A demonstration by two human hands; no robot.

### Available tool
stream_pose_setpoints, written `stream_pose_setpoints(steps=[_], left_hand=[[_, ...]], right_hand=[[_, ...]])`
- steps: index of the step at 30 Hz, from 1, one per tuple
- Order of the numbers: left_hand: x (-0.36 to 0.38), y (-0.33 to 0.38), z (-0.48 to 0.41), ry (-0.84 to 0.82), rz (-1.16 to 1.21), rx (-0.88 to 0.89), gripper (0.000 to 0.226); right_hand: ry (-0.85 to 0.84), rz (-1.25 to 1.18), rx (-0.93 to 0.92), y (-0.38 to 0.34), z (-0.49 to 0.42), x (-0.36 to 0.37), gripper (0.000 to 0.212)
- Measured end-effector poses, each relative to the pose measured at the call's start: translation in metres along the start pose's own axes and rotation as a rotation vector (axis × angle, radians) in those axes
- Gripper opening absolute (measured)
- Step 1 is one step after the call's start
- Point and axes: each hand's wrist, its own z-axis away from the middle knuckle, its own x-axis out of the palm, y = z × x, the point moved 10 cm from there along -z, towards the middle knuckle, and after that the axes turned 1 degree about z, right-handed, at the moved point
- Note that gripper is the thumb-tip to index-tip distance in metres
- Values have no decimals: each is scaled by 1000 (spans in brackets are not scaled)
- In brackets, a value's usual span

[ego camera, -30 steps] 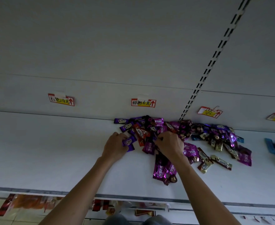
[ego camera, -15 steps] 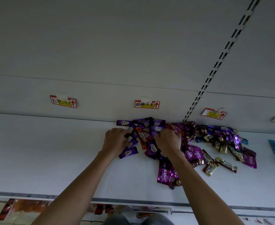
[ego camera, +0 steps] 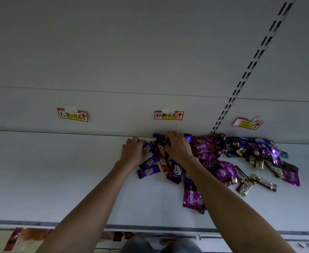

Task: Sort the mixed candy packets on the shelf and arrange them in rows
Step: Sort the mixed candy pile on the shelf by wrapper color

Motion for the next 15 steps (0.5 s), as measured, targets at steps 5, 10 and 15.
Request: stream_pose_setpoints(steps=[5,10,15], left_hand=[[-8,2,13,55,155,8,29],[-13,-5,26,58,362,-70,16],[-8,-4,38,1,550,-134,24]], right_hand=[[-172,47,119,11,-1,12,49],[-130,35,84,12,5,6,38],[-98,-183,118,15,11,1,32]])
